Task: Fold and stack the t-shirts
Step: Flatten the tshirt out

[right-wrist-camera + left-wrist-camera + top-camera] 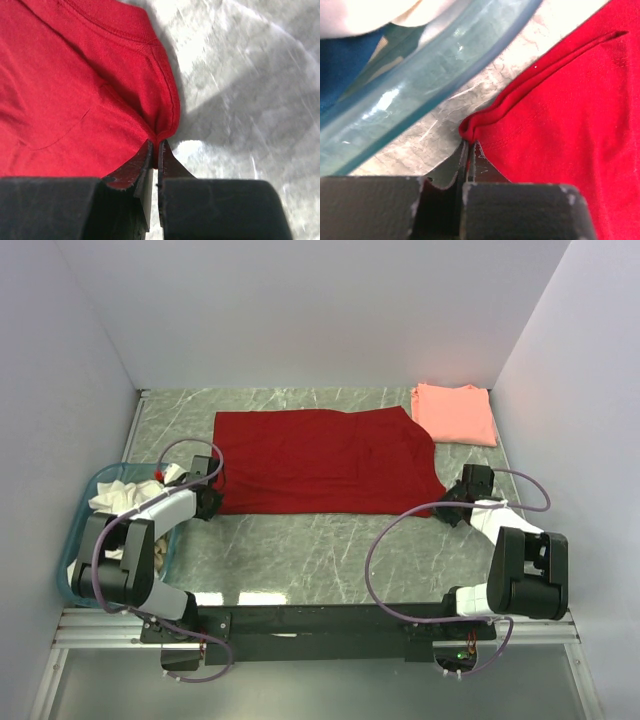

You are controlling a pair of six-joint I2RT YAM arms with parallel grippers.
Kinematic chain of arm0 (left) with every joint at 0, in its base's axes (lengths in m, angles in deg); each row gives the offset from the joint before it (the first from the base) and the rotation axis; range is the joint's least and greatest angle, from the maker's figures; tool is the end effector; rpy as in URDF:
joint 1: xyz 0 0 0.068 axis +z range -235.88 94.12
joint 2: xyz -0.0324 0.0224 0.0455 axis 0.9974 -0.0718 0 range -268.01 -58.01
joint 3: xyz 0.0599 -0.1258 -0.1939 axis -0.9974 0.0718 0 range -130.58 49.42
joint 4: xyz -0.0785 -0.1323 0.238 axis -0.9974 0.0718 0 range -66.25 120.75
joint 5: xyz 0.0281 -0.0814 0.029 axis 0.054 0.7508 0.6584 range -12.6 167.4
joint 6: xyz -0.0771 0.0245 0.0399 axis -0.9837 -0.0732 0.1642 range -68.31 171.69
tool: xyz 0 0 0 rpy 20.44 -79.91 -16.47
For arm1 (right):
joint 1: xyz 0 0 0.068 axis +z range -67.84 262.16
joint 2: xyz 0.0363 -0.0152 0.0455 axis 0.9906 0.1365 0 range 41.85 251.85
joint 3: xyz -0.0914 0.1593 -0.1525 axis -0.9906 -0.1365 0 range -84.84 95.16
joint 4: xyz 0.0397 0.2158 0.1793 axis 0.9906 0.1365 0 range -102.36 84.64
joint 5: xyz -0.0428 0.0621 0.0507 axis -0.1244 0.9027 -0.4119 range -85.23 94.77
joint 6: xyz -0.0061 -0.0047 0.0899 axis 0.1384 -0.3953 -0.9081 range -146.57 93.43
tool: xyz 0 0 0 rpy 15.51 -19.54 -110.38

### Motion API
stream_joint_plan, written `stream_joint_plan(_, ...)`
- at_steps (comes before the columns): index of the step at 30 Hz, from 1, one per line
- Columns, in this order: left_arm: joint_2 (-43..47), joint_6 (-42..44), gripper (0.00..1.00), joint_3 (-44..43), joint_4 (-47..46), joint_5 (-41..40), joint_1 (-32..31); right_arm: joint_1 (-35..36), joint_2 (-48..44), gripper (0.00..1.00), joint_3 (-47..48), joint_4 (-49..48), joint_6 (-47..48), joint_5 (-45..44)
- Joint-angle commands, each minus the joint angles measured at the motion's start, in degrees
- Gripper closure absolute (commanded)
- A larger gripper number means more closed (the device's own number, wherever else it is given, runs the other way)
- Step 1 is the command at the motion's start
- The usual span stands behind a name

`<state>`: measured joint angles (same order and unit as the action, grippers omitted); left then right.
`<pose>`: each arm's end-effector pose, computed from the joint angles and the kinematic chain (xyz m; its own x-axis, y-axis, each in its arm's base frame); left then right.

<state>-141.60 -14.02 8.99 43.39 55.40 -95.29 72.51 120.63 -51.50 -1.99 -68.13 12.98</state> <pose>0.3002 -0.0191 0.0687 -0.3452 -0.7994 -0.4917 -0.8068 0.5204 -0.2796 0.2906 -0.0377 0.0615 -0.5527 0.7600 -0.3420 0.6059 0.6482 0.4611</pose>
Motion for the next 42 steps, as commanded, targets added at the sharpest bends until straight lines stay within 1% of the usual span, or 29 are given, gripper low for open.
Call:
stream_joint_plan(1, -0.3, -0.6, 0.99, -2.3, 2.5, -1.9, -1.3, -0.4, -4.3, 1.0, 1.8, 3.9, -1.1, 0.2)
stream_joint_plan(6, 3.3, -2.5, 0.99, -3.0, 7.9, -3.2, -3.5, -0.5, -9.1, 1.0, 3.2, 12.8, -4.1, -2.8)
stream_joint_plan(15, 13.3, -4.9, 0.99, -1.1, 16.0, -4.7, -3.9, -1.2, -18.3, 1.0, 4.9, 25.4, -6.3, -7.1)
stream_joint_plan(20, 20.5, -6.1, 0.99, 1.7, 19.7, -4.8, -3.9, -2.0, -23.9, 1.0, 4.1, 29.3, -5.6, -7.6)
stream_joint_plan(23, 24.1, -6.9, 0.99, 3.9, 20.0, -3.8, -3.9, -2.3, -27.5, 1.0, 3.3, 31.3, -4.8, -7.9)
stream_joint_plan(27, 28.6, -6.4, 0.99, 5.6, 19.3, -3.0, -3.9, -2.9, -31.1, 1.0, 2.8, 30.1, -3.0, -6.5)
stream_joint_plan(30, 29.9, -4.5, 0.99, 3.1, 19.4, -3.1, -3.9, -3.1, -31.9, 1.0, 5.1, 29.1, -1.9, -3.4)
stream_joint_plan(32, 29.6, -2.9, 1.0, -1.7, 20.3, -3.5, -4.0, -3.1, -32.3, 1.0, 7.3, 28.2, -0.8, -0.4)
stream_joint_plan(35, 28.9, -1.0, 1.0, -9.8, 23.7, -4.5, -3.9, -3.1, -33.0, 1.0, 13.1, 28.4, 0.1, 2.4)
stream_joint_plan(36, 29.0, -0.6, 0.99, -13.5, 24.4, -4.7, -3.9, -3.2, -33.1, 1.0, 17.0, 29.3, 0.1, 2.3)
stream_joint_plan(38, 29.6, 0.9, 1.0, -16.8, 25.9, -5.2, -3.9, -3.3, -33.4, 1.0, 21.0, 30.6, 0.7, 2.7)
stream_joint_plan(39, 30.3, 1.5, 1.0, -19.8, 26.1, -5.3, -3.9, -3.3, -33.9, 1.0, 25.2, 31.5, 1.0, 2.3)
stream_joint_plan(41, 31.1, 3.0, 1.0, -22.4, 27.1, -5.4, -3.9, -3.4, -34.0, 1.0, 29.7, 34.7, 1.8, 0.5)
stream_joint_plan(42, 31.8, 3.4, 1.0, -25.1, 27.7, -5.4, -3.9, -3.4, -34.0, 1.0, 34.1, 35.8, 2.3, 0.1)
